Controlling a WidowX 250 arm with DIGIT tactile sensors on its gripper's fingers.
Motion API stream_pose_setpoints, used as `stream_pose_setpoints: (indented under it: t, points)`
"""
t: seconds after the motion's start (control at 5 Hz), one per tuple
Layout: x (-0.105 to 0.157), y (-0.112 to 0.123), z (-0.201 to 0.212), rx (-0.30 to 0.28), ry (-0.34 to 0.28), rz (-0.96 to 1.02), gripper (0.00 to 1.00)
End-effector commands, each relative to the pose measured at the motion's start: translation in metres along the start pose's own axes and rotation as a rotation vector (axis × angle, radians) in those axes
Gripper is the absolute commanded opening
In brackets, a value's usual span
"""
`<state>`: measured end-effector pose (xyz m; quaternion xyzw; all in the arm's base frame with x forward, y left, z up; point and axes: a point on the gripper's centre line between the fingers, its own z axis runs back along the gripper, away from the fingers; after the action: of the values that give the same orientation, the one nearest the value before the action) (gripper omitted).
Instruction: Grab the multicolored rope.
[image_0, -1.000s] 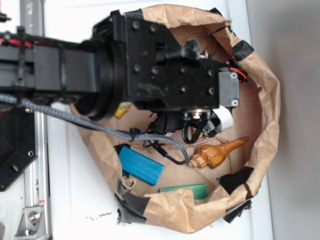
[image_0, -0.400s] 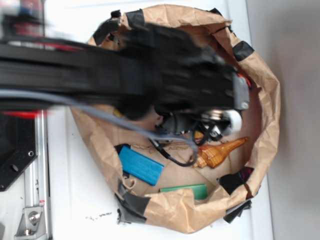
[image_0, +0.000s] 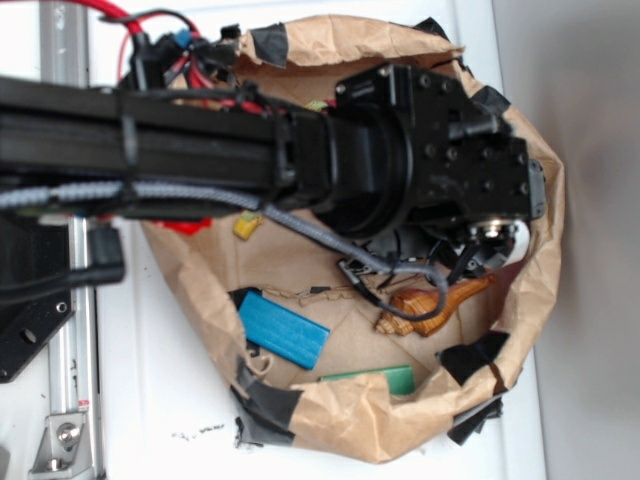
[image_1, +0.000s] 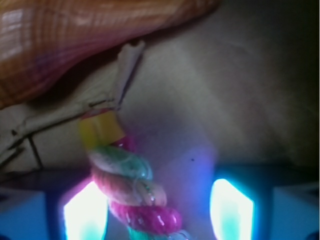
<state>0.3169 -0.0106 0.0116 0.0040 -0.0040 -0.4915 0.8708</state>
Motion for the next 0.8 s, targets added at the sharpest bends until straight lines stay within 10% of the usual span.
stream_pose_setpoints:
  t: [0.0, 0.4, 0.6]
  points:
    - [-0.032, -0.032, 0.015, -0.24, -0.067, 0.365, 0.0]
    - [-0.022, -0.048, 0.091, -0.104, -0.135, 0.848, 0.0]
    - [-0.014, -0.046, 0.134, -0.03, -0.06, 1.025, 0.0]
